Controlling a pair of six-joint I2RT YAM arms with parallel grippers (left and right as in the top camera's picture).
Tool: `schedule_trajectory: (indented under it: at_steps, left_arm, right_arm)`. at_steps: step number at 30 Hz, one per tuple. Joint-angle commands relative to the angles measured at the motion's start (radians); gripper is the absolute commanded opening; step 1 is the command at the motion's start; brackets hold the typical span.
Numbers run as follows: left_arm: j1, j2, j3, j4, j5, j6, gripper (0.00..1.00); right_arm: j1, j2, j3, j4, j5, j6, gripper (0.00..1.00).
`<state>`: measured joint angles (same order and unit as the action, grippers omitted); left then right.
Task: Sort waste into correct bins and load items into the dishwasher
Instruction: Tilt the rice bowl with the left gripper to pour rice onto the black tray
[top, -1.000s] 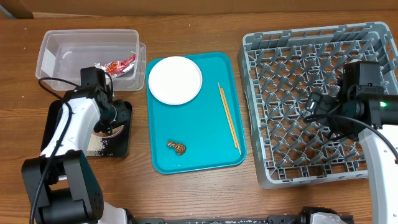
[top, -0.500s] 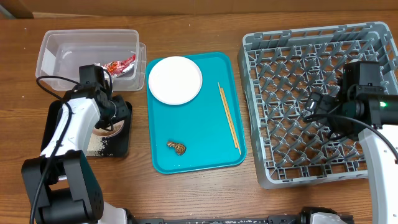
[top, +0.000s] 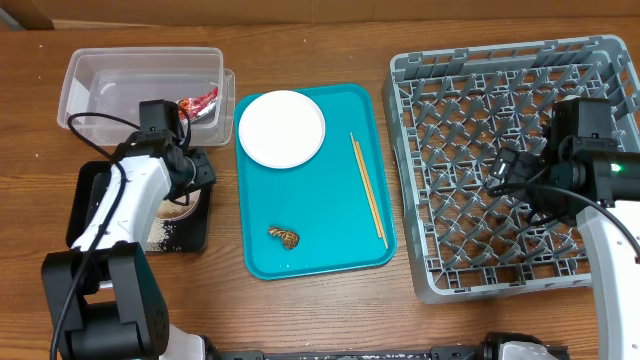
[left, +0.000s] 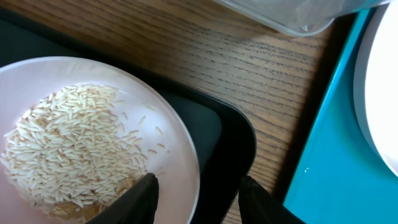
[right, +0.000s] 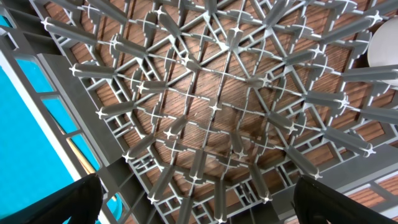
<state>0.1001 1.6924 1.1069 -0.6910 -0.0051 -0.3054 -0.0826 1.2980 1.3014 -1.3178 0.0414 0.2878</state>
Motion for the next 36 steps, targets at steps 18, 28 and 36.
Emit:
schedule_trajectory:
  at_steps: [18, 28, 36]
  left_arm:
    - [-0.005, 0.007, -0.021, 0.002, -0.077, -0.01, 0.45]
    - [-0.005, 0.097, -0.024, -0.013, -0.081, -0.009, 0.44]
    - [-0.005, 0.116, -0.023, -0.018, -0.081, -0.009, 0.09]
  right_arm:
    - [0.002, -0.005, 0.011, 0.006, 0.009, 0.001, 1.0]
    - [0.002, -0.005, 0.011, -0.001, 0.01, 0.001, 1.0]
    - [0.002, -0.005, 0.011, -0.001, 0.01, 0.001, 1.0]
